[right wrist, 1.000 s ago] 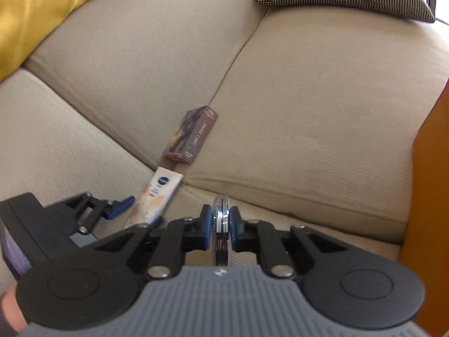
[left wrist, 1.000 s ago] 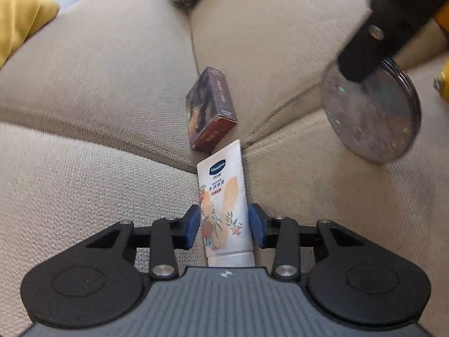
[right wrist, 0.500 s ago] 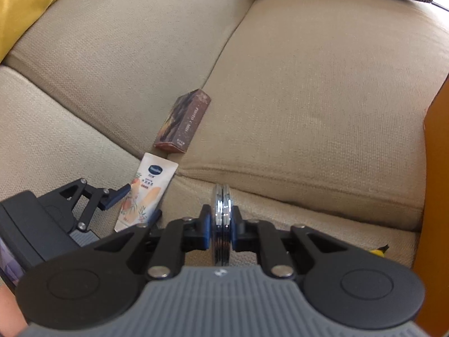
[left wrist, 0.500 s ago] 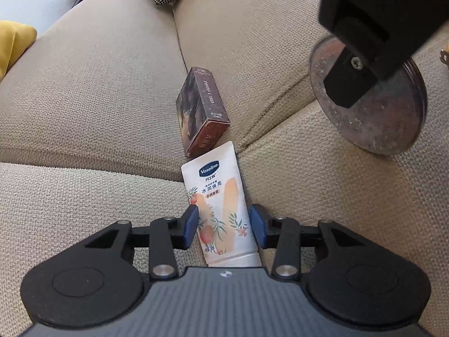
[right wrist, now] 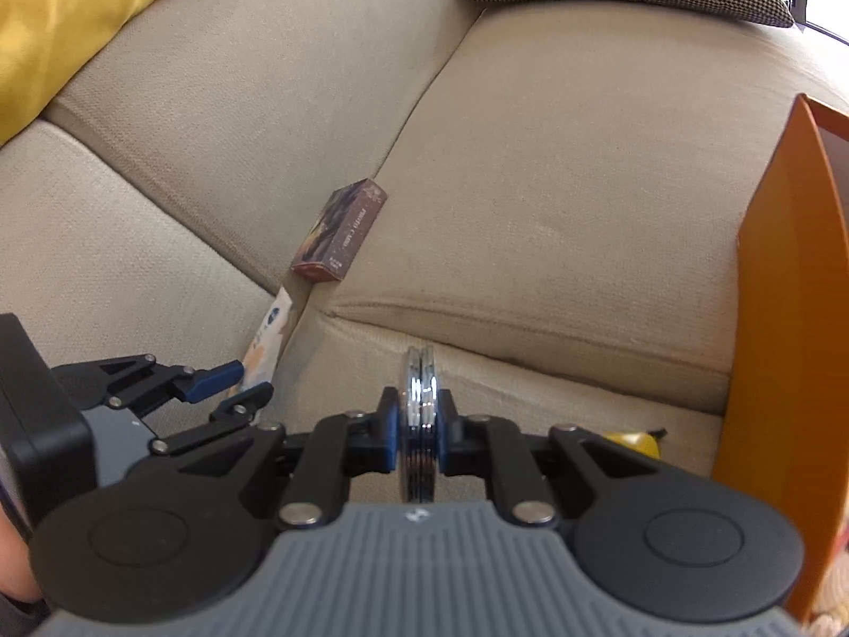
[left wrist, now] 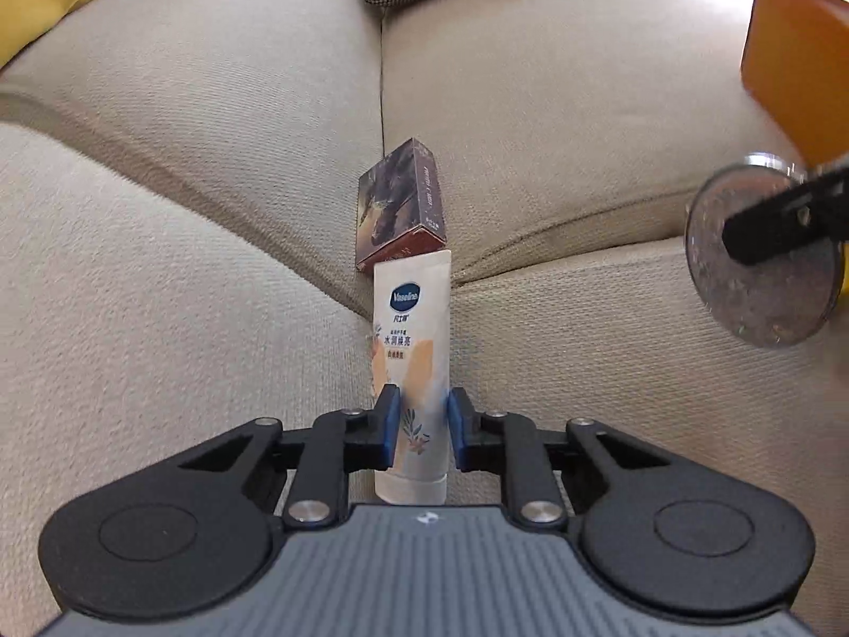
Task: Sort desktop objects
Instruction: 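Lift the Vaseline tube and compact and carry both over the shoebox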
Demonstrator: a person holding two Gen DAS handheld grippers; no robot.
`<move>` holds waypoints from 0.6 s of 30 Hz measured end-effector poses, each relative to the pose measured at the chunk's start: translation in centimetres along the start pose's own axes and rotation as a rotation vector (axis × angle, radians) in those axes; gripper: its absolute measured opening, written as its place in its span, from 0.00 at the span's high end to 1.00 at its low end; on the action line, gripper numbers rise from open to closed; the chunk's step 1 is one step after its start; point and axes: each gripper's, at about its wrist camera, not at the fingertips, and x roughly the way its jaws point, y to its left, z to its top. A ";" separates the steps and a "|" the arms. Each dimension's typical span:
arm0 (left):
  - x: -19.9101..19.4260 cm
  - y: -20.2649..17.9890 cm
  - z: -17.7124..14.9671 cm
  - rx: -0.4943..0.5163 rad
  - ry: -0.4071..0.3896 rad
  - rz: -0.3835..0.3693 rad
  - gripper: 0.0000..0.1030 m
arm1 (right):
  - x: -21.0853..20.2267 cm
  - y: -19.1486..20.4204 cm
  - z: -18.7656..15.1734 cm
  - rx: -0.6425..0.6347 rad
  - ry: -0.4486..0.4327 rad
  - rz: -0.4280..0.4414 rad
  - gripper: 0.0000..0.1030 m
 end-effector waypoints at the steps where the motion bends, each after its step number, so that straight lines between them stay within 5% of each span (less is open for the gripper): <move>1: -1.5 -1.0 -0.1 -0.027 -0.010 -0.024 0.79 | -0.3 0.1 -0.3 -0.003 -0.002 0.005 0.87; 8: -5.8 0.9 0.1 -0.209 -0.062 -0.213 0.81 | -2.6 0.5 -1.6 -0.014 -0.024 0.022 0.87; 18: -13.5 -1.3 1.1 -0.224 -0.170 -0.345 0.81 | -9.5 -1.4 -3.1 0.011 -0.134 0.018 0.87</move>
